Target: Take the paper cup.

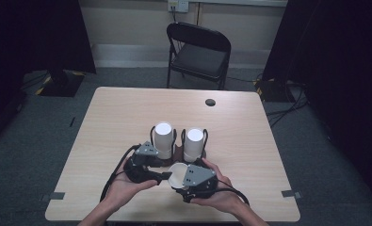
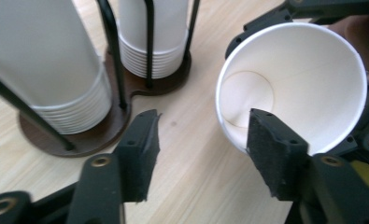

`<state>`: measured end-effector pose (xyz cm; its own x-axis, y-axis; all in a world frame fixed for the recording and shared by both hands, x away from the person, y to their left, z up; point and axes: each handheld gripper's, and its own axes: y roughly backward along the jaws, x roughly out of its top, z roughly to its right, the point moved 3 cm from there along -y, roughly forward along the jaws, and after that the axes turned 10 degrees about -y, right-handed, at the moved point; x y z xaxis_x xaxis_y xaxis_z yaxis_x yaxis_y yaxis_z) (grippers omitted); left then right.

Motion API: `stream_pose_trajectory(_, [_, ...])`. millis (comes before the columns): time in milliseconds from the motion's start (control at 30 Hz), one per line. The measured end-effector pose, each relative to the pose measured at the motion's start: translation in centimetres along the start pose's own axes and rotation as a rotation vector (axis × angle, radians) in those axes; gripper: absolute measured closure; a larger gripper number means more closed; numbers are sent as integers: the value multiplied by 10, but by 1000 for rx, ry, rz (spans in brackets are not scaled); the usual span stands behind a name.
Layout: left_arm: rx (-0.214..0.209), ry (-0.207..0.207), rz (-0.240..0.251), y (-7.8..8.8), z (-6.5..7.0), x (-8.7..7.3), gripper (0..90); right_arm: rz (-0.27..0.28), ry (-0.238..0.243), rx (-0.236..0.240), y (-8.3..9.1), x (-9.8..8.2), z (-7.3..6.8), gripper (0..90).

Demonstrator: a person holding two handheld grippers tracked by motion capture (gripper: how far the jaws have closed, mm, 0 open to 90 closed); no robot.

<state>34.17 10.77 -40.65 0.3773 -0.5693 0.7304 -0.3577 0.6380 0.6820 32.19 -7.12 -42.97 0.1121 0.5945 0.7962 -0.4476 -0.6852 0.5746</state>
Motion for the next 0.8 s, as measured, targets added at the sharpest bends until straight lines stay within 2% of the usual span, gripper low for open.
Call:
stream_pose_trajectory(100, [12,-27,-2,3,-1,-4,401,0,-3,-4,0,-1,-1,253])
stream_pose_trajectory(167, [29,3,14,3,0,-8,384,1,-10,-7,1,-1,0,253])
stream_pose_trajectory(233, [29,-6,19,4,1,-13,375,4,-19,-7,2,-1,2,253])
stream_pose_trajectory(433, [55,7,33,7,1,-30,353,14,-45,-15,6,-2,8,253])
stream_pose_trajectory(633, [61,51,53,8,-5,-47,283,34,-109,-20,9,-5,17,254])
stream_pose_trajectory(800, [79,63,79,13,-10,-54,251,59,-186,-22,13,-10,26,255])
